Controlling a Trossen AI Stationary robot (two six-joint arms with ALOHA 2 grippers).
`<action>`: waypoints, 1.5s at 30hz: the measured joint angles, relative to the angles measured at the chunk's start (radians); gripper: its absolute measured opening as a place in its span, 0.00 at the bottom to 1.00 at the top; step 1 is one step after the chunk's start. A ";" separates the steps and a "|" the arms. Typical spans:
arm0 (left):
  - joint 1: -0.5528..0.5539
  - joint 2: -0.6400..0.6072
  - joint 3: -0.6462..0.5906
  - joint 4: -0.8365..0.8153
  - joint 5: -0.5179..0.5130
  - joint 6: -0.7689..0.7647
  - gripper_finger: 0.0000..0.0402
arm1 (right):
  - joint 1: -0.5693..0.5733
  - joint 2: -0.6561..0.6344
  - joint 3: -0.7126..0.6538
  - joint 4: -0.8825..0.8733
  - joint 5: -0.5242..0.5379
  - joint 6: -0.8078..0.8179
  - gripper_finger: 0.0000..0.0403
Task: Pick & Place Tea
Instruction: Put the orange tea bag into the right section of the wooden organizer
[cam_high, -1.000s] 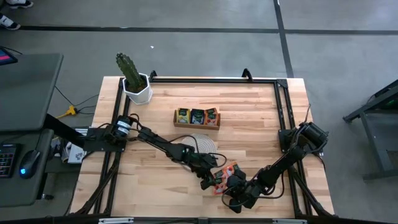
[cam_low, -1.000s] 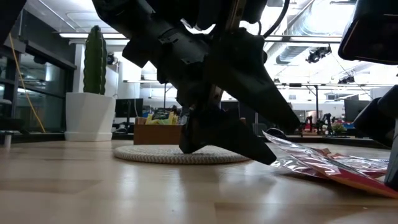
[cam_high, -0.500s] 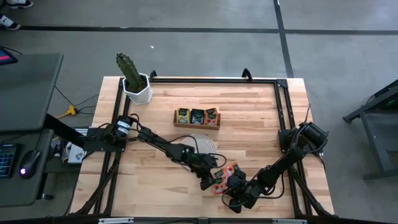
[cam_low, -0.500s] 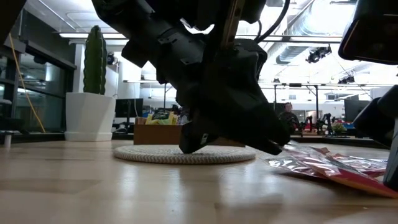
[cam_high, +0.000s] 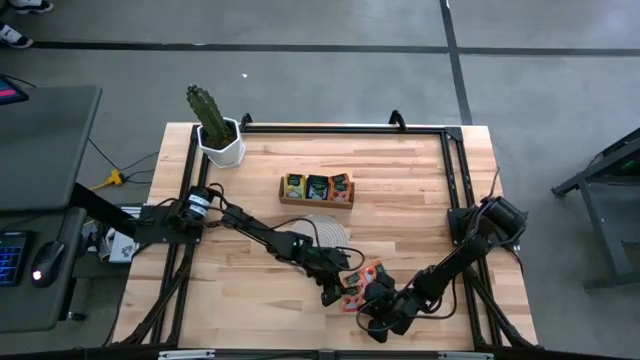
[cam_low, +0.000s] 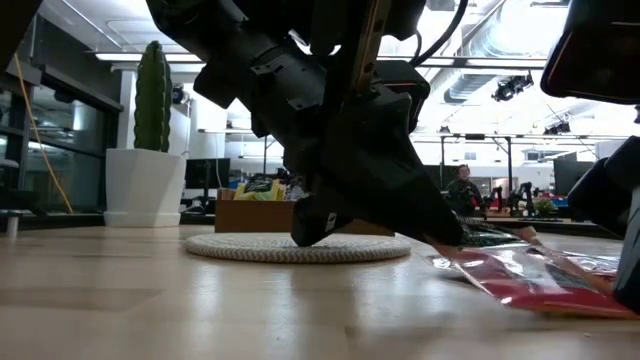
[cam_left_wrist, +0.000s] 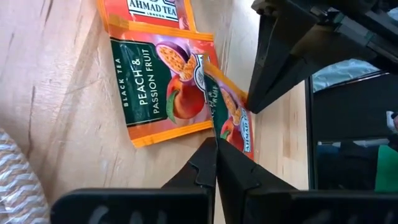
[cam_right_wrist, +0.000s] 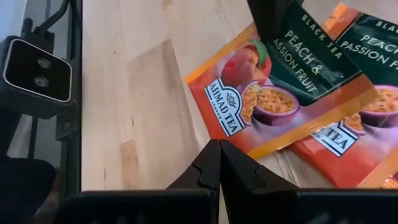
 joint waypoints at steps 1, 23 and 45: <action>0.000 0.000 0.000 0.000 0.000 0.000 0.00 | 0.000 -0.004 0.000 0.000 -0.003 0.001 0.00; 0.001 -0.073 -0.002 -0.065 -0.014 0.108 0.00 | -0.013 -0.230 0.000 -0.099 0.012 -0.066 0.20; 0.081 -0.344 -0.007 -0.400 -0.138 0.496 0.00 | -0.249 -0.609 0.001 -0.257 0.055 -0.468 0.34</action>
